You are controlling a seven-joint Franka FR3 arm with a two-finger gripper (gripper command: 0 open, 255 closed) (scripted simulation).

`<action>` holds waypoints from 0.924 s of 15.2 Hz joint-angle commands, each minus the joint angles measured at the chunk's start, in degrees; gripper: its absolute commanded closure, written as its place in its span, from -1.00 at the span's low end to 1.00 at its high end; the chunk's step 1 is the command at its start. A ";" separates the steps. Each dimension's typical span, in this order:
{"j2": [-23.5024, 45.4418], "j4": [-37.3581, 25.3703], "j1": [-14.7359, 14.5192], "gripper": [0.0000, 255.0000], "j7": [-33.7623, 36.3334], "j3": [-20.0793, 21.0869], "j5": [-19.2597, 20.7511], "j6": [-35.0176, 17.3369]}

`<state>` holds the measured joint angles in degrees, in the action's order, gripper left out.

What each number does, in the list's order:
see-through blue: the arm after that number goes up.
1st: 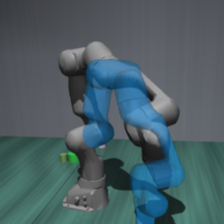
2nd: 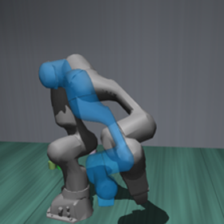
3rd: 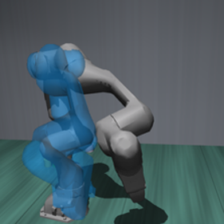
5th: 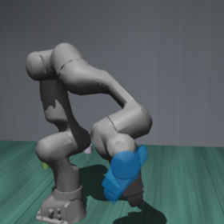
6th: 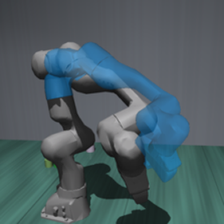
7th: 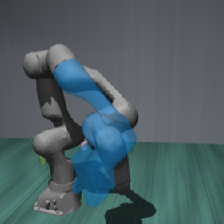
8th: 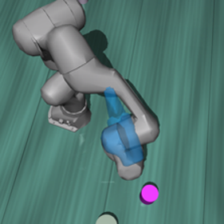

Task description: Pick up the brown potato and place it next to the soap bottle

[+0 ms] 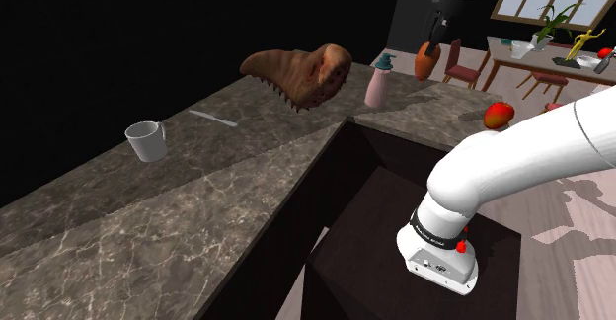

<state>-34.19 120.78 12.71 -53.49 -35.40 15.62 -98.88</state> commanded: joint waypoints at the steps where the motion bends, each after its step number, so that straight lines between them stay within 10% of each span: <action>1: -0.39 1.83 0.21 1.00 0.15 -0.19 0.32 -1.49; 14: -0.91 11.83 1.13 1.00 0.39 -2.60 2.24 -11.10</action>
<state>-35.05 131.83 13.76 -53.17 -37.85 17.71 -109.21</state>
